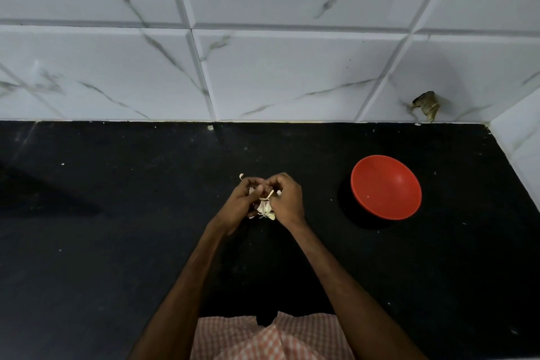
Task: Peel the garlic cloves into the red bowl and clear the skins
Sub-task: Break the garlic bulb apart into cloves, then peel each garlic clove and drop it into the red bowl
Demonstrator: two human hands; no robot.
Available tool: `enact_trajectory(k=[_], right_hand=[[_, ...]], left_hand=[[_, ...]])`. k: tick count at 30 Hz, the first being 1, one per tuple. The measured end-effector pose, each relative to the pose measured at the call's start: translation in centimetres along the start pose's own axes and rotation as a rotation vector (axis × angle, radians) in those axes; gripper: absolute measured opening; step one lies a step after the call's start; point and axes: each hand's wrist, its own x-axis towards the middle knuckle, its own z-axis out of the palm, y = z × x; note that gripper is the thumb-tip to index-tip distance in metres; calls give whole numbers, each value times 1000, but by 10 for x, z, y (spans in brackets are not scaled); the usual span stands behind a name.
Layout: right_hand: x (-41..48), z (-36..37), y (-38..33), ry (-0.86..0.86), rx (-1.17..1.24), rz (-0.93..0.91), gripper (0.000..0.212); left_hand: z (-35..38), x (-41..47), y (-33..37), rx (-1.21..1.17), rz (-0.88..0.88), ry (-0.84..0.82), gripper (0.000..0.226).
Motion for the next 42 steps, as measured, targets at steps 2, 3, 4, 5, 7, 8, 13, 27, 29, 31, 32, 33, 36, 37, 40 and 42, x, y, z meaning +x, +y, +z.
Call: enact_trajectory(k=[2, 3, 4, 5, 7, 8, 13, 27, 29, 31, 32, 33, 36, 37, 40, 42], right_hand=[[3, -6, 4, 35, -14, -13, 11], [6, -11, 8, 64, -44, -22, 10], [8, -17, 14, 82, -98, -26, 10], [10, -23, 19, 72, -173, -17, 15], [13, -32, 31, -55, -339, 21, 35], [12, -34, 37, -144, -419, 30, 46], [1, -26, 49, -250, -661, -82, 46], [2, -27, 46, -144, -493, -8, 29], [2, -28, 46, -140, -504, -1, 28], [3, -28, 46, -138, -515, 13, 24], [3, -27, 46, -139, -506, 14, 22], [4, -27, 46, -149, -493, 11, 20], [6, -24, 47, -204, -510, -8, 18], [6, -24, 47, -215, -524, -11, 19], [5, -22, 47, -237, -557, -21, 21], [3, -21, 47, -235, -560, -27, 22]], left_hand=[[-10, -1, -1, 11, 25, 49, 14], [-17, -1, -2, 30, 30, 118, 14], [-24, -2, -3, 60, 26, 204, 15], [-32, -2, -6, 91, 15, 289, 14], [-45, -5, -14, 111, -26, 408, 15], [-49, -7, -19, 118, -49, 428, 18], [-59, -23, -41, 505, -17, 345, 26], [-60, 19, -5, 1183, 235, 333, 42], [-56, 39, 2, 1198, 187, 232, 50], [-55, 52, 2, 1236, 139, 133, 51], [-56, 57, 1, 1252, 132, 111, 49], [-56, 60, -1, 1246, 132, 111, 46], [-56, 61, -5, 1193, 145, 139, 29], [-55, 60, -7, 1200, 152, 142, 21], [-51, 52, -13, 1207, 158, 141, 11], [-47, 46, -16, 1193, 143, 106, 11]])
